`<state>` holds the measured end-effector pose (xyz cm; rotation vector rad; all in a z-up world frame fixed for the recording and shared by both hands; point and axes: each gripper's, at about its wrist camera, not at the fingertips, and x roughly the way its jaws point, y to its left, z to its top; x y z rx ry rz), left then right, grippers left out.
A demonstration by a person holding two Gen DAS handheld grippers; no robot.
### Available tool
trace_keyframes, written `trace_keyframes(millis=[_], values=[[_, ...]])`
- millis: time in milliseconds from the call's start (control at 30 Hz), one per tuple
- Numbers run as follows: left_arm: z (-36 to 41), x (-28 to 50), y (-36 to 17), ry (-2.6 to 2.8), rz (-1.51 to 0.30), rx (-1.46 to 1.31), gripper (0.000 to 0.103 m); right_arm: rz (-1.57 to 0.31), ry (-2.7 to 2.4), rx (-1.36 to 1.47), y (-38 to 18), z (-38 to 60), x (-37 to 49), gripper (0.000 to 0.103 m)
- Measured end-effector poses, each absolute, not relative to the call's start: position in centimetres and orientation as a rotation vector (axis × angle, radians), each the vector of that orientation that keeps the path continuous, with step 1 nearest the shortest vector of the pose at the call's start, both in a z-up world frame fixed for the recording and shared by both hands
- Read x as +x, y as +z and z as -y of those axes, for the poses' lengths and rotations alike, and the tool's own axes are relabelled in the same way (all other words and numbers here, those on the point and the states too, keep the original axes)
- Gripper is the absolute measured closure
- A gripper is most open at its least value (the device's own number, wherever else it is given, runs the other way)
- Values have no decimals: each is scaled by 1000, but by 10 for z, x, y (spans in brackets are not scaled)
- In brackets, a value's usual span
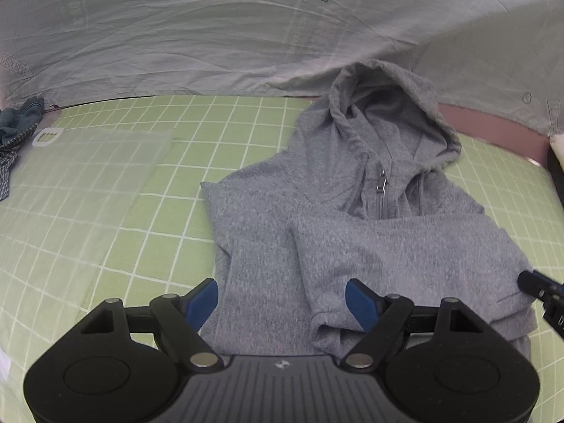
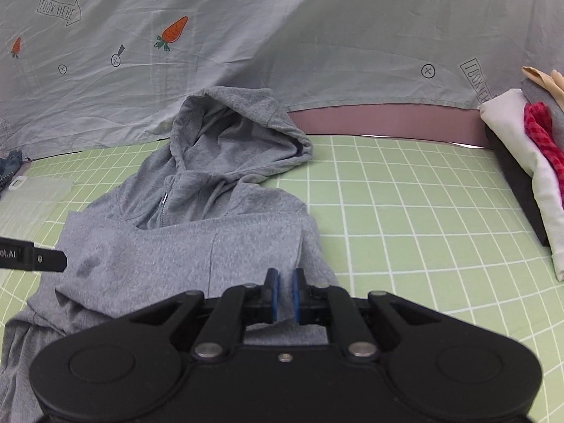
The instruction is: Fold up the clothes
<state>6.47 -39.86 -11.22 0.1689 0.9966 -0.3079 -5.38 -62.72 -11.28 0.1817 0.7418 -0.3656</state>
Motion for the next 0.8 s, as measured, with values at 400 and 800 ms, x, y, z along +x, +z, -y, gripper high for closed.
trace_keyframes(millis=[400, 800], values=[[383, 57, -141, -263, -1073, 200, 16, -784, -382, 183, -134, 629, -63, 94], [362, 55, -119, -192, -1034, 98, 14, -776, -445, 230, -124, 634, -63, 34]])
